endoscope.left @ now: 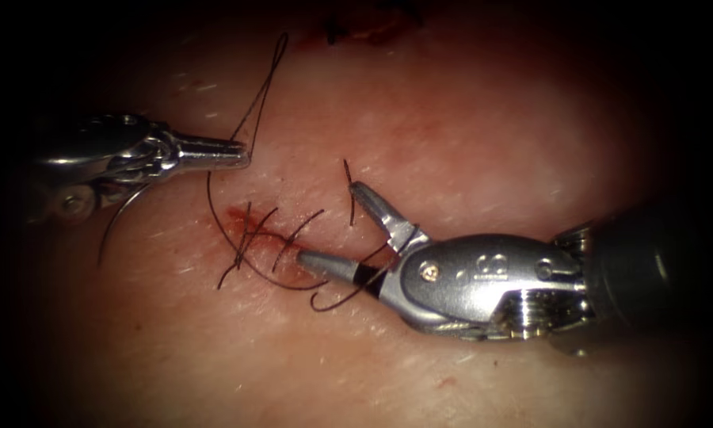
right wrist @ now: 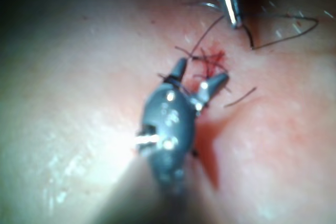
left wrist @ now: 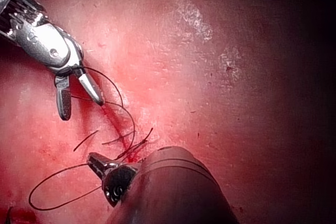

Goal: Wound Closure
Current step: Wrap the long suture and twice around the right gripper, then use the left gripper to loop the suture twice around the right gripper

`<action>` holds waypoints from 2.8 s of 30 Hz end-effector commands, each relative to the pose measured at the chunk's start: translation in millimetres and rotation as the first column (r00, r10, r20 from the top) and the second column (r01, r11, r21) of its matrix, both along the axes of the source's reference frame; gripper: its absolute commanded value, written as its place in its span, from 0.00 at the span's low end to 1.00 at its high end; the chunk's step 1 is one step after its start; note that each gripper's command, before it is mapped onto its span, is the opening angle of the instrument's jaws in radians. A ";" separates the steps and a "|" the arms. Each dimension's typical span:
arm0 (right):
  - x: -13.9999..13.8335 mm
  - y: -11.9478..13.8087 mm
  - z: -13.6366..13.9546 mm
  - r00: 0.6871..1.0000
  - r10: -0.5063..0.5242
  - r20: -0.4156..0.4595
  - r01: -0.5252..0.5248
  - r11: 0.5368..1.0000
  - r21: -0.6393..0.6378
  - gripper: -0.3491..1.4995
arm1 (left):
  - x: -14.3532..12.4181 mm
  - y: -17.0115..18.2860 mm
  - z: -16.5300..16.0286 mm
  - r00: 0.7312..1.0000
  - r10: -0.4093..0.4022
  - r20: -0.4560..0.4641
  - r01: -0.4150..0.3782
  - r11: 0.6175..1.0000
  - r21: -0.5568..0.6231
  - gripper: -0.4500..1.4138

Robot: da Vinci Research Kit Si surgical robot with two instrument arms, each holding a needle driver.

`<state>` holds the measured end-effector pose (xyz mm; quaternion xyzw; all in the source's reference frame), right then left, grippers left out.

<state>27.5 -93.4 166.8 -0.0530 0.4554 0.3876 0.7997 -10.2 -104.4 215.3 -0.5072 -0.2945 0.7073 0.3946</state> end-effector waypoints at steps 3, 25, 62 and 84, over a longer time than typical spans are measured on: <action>0.8 -1.0 0.6 1.000 0.013 0.000 -0.013 1.000 0.010 0.65 | -1.4 -2.6 -1.6 1.000 -0.003 0.013 0.003 1.000 0.001 0.00; 6.6 -2.5 3.4 0.996 -0.090 -0.016 0.091 0.995 0.052 0.63 | -4.1 3.5 -15.2 0.989 -0.064 0.137 0.071 0.996 -0.046 0.00; 10.4 -5.3 2.2 0.844 -0.449 -0.295 0.435 0.893 -0.114 0.48 | -9.0 7.3 -0.9 0.992 -0.066 0.107 0.098 0.940 -0.327 0.00; 9.7 -2.8 -2.2 0.897 -0.308 -0.318 0.209 0.928 -0.310 0.48 | -9.8 3.1 6.5 0.987 0.048 0.154 0.035 0.868 -0.496 0.00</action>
